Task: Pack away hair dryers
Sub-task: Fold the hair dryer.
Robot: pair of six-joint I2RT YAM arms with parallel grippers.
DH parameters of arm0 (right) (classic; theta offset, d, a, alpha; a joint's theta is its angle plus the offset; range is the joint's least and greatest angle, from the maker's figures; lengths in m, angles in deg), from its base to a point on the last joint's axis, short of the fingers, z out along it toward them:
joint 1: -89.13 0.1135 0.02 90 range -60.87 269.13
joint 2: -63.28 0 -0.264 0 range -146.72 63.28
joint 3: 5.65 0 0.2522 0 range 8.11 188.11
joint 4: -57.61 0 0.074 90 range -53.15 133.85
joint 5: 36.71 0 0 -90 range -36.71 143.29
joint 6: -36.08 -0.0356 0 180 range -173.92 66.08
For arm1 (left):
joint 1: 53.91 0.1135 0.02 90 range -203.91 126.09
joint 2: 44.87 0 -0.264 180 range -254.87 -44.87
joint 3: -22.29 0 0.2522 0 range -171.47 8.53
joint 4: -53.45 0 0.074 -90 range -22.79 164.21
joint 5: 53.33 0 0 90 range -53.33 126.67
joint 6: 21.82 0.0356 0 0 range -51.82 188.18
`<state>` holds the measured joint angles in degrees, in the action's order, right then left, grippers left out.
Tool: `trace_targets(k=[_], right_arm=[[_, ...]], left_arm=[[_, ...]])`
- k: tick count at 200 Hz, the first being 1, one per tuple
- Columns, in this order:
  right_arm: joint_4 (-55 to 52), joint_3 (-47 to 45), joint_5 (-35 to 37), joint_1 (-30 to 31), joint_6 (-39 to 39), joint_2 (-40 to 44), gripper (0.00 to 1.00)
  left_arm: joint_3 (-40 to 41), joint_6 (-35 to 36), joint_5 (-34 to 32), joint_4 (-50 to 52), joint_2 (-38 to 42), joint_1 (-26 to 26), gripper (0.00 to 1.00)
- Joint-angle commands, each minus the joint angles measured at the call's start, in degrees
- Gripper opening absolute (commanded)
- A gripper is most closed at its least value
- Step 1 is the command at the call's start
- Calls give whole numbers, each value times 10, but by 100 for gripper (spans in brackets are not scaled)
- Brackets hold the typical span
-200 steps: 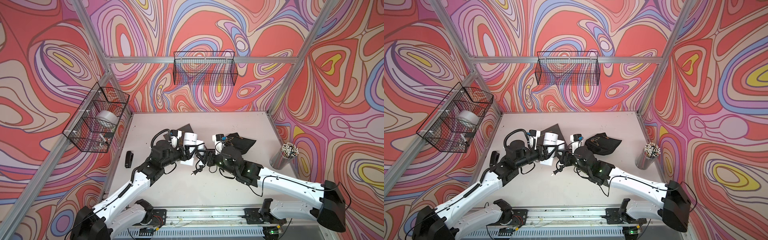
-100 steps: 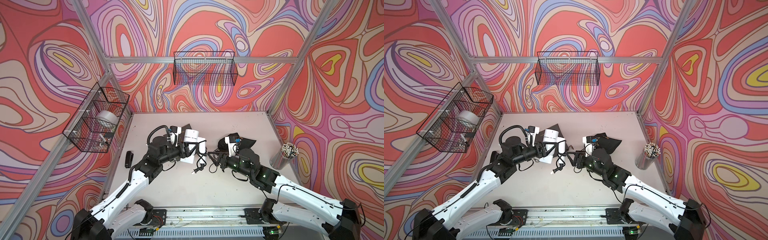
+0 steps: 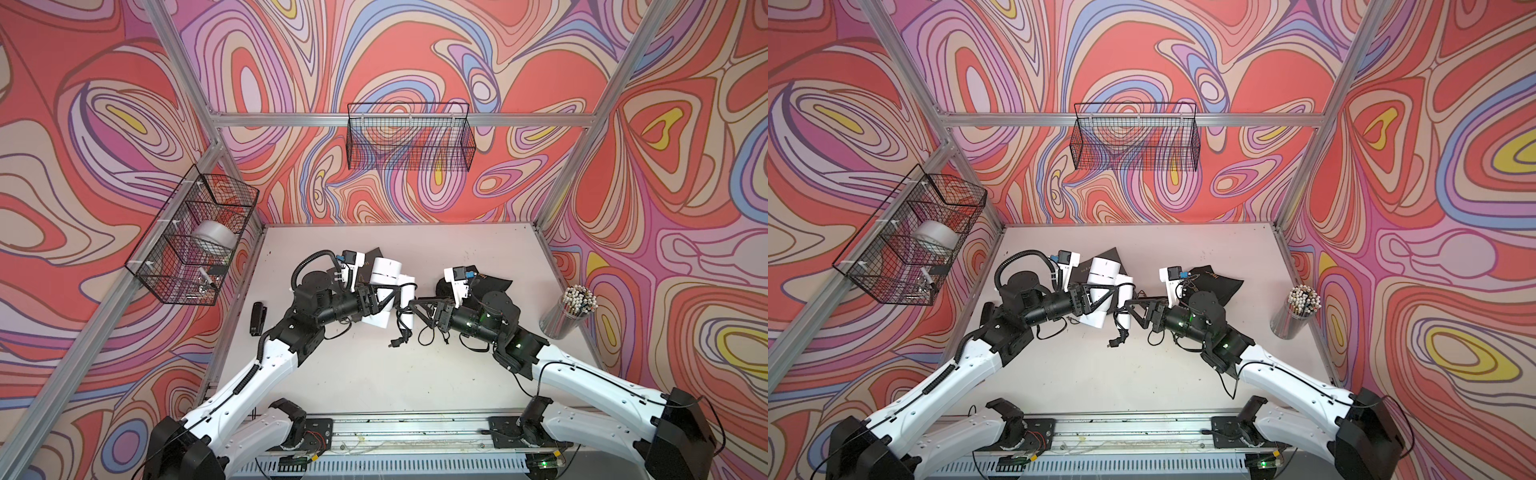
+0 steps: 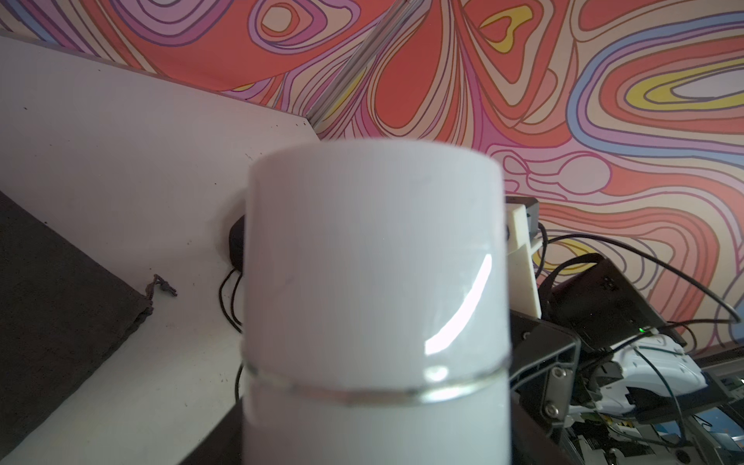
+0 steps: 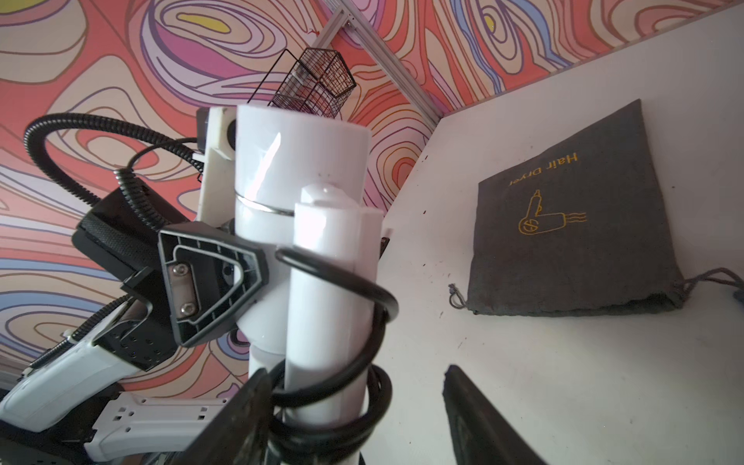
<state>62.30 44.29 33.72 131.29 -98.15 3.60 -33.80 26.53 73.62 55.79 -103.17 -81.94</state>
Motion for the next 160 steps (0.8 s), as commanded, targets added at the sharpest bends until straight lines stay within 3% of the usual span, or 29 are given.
trace_targets(k=[1, 56, 101, 160], right_arm=[[26, 7, -27, -4, -3, 4, 68], [62, -6, -31, -7, -31, -1, 68], [129, -3, -62, -7, -61, -54, 64], [148, -6, -59, -7, -70, -57, 41]], left_arm=[[1, -8, 35, -59, 10, -4, 0], [-3, -13, 38, -71, 7, -3, 0], [7, -43, 50, -120, -2, -3, 0], [15, -38, 38, -115, 13, -3, 0]])
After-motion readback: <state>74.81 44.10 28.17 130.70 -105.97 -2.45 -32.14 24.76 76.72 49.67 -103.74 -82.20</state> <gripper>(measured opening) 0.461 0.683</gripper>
